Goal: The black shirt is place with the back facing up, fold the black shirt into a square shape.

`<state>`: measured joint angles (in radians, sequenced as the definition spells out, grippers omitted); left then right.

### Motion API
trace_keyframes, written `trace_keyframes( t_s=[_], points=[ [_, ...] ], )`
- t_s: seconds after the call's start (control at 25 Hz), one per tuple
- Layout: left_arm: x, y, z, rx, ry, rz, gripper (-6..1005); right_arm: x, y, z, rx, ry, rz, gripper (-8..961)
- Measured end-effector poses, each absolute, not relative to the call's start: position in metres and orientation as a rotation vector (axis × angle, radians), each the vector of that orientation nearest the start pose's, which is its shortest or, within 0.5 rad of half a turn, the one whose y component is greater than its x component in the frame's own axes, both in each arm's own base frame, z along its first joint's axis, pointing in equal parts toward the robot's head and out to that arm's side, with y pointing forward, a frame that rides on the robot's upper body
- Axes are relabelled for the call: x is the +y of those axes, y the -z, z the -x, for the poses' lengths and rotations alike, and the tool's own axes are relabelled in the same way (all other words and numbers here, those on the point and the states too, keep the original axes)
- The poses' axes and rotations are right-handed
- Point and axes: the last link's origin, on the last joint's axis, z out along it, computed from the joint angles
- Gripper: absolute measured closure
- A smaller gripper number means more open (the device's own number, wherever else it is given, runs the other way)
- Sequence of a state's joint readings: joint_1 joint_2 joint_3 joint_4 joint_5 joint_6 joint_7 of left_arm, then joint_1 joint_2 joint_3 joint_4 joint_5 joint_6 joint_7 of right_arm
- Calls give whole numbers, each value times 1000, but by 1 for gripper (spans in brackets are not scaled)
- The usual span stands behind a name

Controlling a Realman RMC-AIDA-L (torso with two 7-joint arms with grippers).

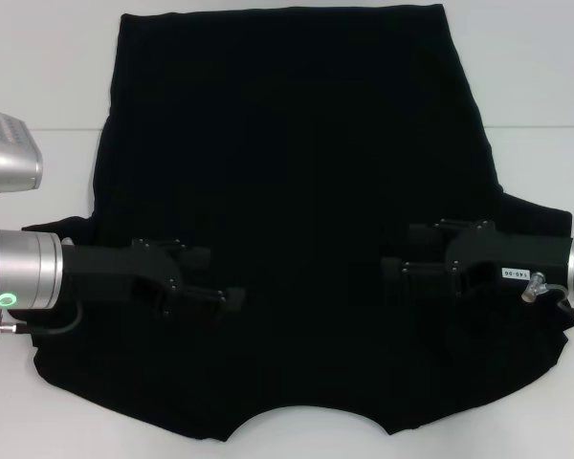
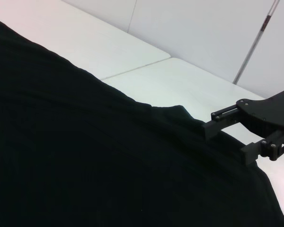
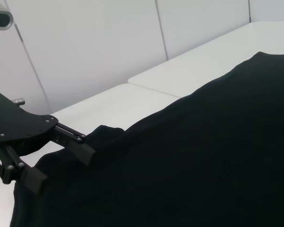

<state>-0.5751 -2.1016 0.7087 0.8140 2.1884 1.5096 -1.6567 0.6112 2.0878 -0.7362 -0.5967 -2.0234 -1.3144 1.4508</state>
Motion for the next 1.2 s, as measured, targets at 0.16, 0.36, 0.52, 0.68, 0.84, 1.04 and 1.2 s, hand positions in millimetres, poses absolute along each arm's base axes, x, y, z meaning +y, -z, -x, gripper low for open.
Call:
trace_keyframes(
  t_s=[0.16, 0.36, 0.52, 0.68, 0.84, 1.04, 1.2],
  points=[
    [349, -4, 254, -807, 443, 2738, 72, 366, 20, -257, 714, -546, 2636, 147],
    [349, -3, 253, -810, 445, 2739, 98, 366, 20, -257, 713, -546, 2635, 147],
    [348, -3, 254, -819, 445, 2737, 118, 366, 20, -257, 721, -548, 2634, 147],
    [352, -11, 256, -921, 457, 2682, 138, 375, 14, -256, 859, -570, 2566, 147],
    [359, -38, 265, -1135, 479, 2536, 158, 402, -9, -252, 1138, -598, 2385, 147],
    [356, -63, 279, -1366, 428, 2416, 184, 435, -45, -247, 1400, -655, 2160, 147],
    [355, -83, 299, -1617, 452, 2185, 204, 447, -66, -244, 1470, -678, 2076, 147]
  ],
)
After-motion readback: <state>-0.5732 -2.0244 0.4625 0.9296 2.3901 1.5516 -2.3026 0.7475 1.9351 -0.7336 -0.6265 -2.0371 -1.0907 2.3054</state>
